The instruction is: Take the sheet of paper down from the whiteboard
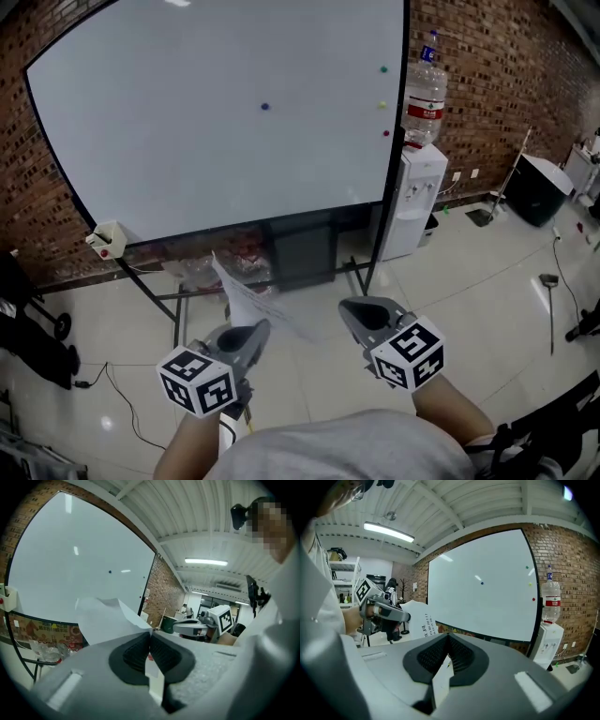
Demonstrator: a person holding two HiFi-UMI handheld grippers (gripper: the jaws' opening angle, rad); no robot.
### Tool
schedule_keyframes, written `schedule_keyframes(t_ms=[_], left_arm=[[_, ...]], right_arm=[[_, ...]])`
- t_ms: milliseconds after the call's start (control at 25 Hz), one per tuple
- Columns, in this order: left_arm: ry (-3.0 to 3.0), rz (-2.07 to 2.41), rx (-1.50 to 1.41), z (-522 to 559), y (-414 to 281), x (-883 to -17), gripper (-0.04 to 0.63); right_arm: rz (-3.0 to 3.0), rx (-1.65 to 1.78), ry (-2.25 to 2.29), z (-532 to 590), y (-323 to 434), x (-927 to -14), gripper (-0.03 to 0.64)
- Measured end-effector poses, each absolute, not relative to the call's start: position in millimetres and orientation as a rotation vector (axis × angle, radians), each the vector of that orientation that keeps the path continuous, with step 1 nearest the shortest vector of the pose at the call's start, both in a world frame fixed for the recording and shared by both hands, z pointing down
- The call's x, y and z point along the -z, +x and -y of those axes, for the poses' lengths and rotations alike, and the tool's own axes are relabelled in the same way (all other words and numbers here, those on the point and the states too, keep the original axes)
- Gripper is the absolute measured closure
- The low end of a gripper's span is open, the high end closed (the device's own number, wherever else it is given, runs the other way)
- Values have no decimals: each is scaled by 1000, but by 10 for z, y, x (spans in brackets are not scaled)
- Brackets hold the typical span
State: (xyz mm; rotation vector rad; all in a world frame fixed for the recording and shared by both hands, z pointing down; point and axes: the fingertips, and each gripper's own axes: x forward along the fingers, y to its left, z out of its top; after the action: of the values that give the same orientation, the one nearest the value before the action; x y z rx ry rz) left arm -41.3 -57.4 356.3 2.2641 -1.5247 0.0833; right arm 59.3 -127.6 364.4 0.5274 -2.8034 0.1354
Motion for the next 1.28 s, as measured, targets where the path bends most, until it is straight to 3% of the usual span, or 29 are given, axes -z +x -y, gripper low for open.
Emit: schedule_keyframes(t_ms=[840,1280], left_arm=[[2350,1443,-78,-1480,-330,-3521,594],[2373,1441,-79,-1874,-408,-3489,594]], right_arm=[[2843,-264,612,-877,658,-3569,615],[2847,-220,613,-1245,533,-3480,617]])
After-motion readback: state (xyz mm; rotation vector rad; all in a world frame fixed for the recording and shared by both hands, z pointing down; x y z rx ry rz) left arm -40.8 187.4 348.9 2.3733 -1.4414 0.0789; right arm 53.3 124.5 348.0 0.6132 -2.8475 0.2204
